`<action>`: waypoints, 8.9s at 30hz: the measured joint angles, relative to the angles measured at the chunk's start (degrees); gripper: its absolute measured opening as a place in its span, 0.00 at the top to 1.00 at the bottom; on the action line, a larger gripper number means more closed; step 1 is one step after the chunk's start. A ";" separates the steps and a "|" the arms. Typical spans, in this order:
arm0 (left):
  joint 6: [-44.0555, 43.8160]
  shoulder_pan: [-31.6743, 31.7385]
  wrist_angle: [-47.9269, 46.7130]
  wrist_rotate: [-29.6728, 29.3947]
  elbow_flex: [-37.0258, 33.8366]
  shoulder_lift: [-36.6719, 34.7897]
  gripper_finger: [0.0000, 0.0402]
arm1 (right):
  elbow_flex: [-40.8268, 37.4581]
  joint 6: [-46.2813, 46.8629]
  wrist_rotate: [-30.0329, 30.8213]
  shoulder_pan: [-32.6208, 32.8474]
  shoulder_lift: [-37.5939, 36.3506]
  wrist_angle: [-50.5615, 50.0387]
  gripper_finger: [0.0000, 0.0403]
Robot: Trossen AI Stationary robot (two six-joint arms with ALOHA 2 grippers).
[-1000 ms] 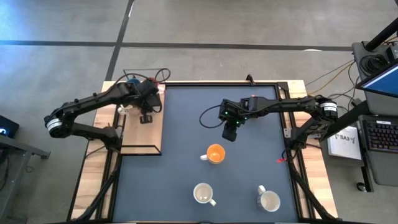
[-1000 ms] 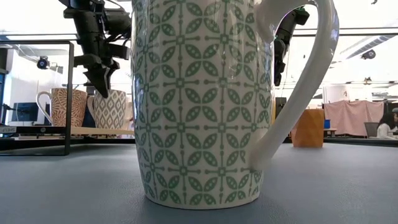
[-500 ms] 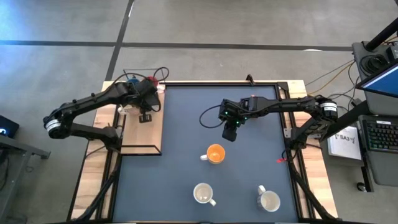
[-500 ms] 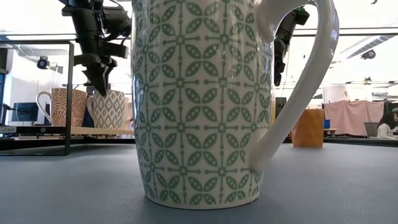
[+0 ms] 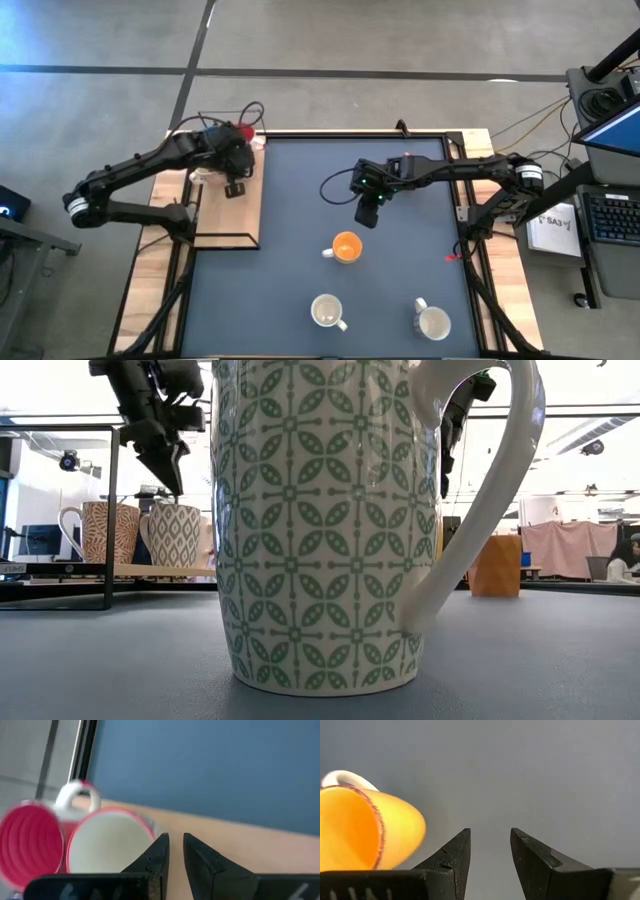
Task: Place coffee mugs
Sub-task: Put the yellow patterned mug on the shelf
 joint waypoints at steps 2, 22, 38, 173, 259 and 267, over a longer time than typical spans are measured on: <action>-0.25 -0.72 1.91 0.19 0.00 -0.26 0.90 | 0.00 0.50 -0.13 0.12 -0.32 0.65 0.68; -12.62 -8.93 14.05 1.09 0.02 0.93 0.90 | 0.00 4.73 2.24 11.82 -0.45 4.72 0.68; -16.29 -17.75 17.93 14.37 0.02 0.97 0.90 | 0.00 4.29 6.82 23.88 0.15 10.19 0.68; -7.61 -26.78 26.87 4.16 -2.74 23.52 0.82 | -3.70 -1.12 13.36 7.07 -1.22 -0.53 0.71; -52.38 -26.73 -18.68 -11.81 -14.10 -20.99 0.95 | -9.31 4.91 12.33 7.23 -2.61 8.24 0.76; -52.71 -26.74 -18.98 -10.36 -14.10 -20.91 0.95 | -9.31 4.91 12.33 7.23 -2.61 8.24 0.76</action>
